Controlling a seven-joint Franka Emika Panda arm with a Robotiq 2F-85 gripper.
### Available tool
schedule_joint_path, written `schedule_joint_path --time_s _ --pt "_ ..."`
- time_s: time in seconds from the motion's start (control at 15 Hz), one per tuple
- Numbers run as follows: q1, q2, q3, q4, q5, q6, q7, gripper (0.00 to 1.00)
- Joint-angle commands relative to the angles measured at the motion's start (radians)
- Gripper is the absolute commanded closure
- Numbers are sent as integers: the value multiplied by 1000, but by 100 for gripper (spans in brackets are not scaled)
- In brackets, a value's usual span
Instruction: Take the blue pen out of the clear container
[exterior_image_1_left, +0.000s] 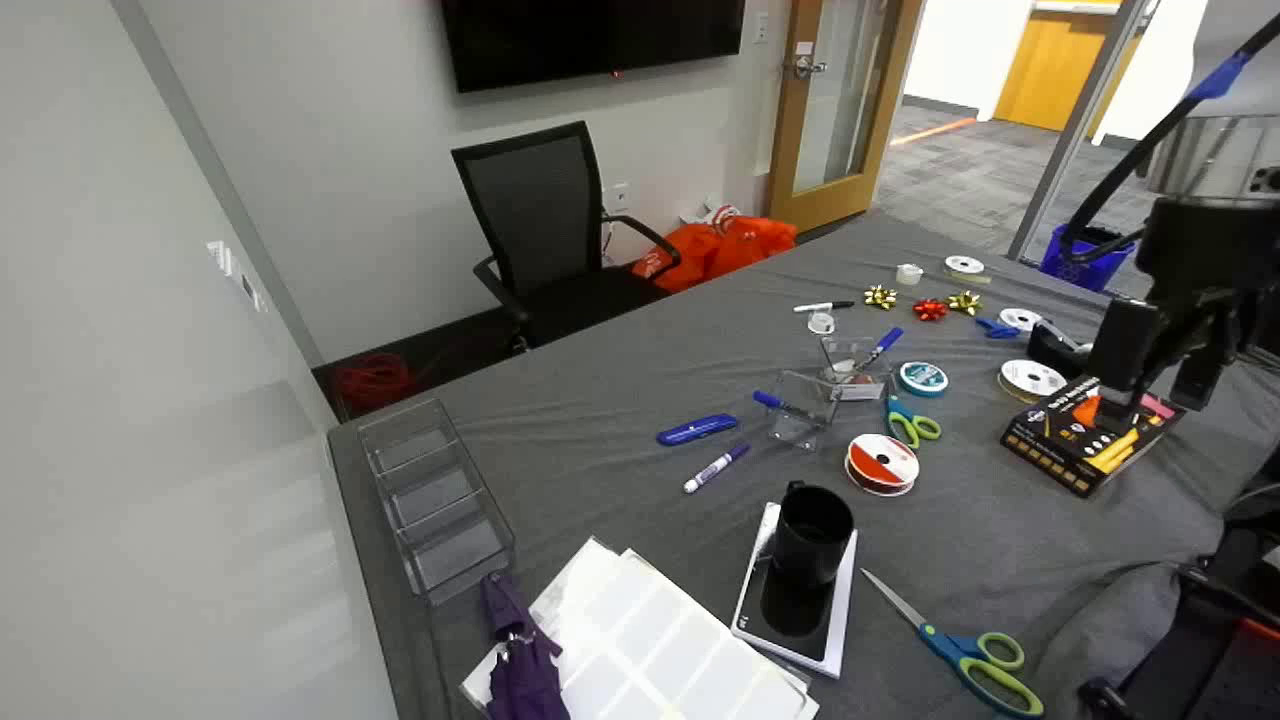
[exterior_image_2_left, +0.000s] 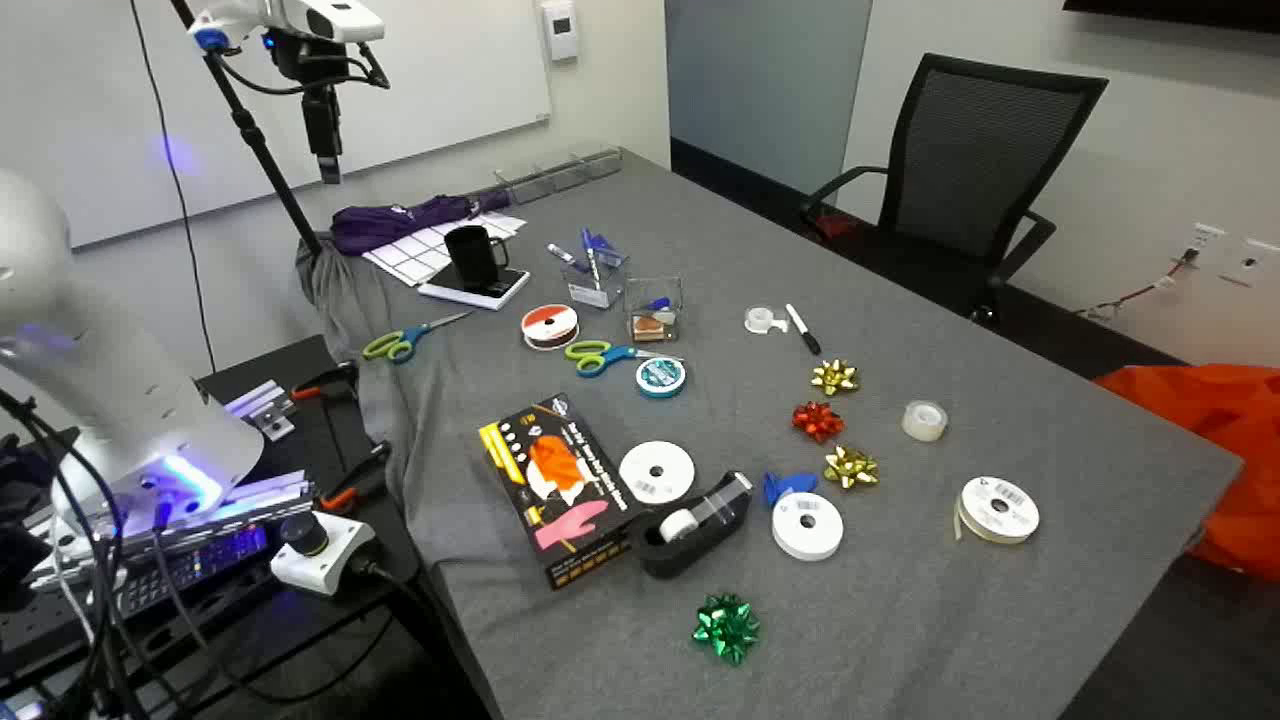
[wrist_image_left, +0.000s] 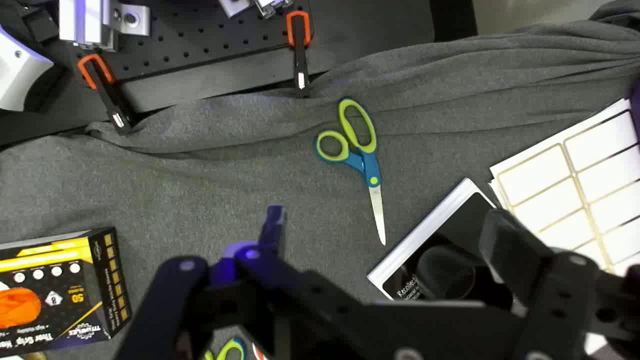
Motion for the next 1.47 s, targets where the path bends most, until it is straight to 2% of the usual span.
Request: schedule_joint_path --time_s 0.0,0.33,0.53,0.73,1.07,1.4 --pt "-8 0 6 1 3 -2 -3 0" --pt "-8 0 6 1 3 -2 -3 0" --pt "-25 34 23 6 85 83 140 0" --pt "-39 107 38 22 139 231 253 0" --pt "-66 288 23 86 131 474 462 0" --pt "-83 473 -11 212 115 577 705 0"
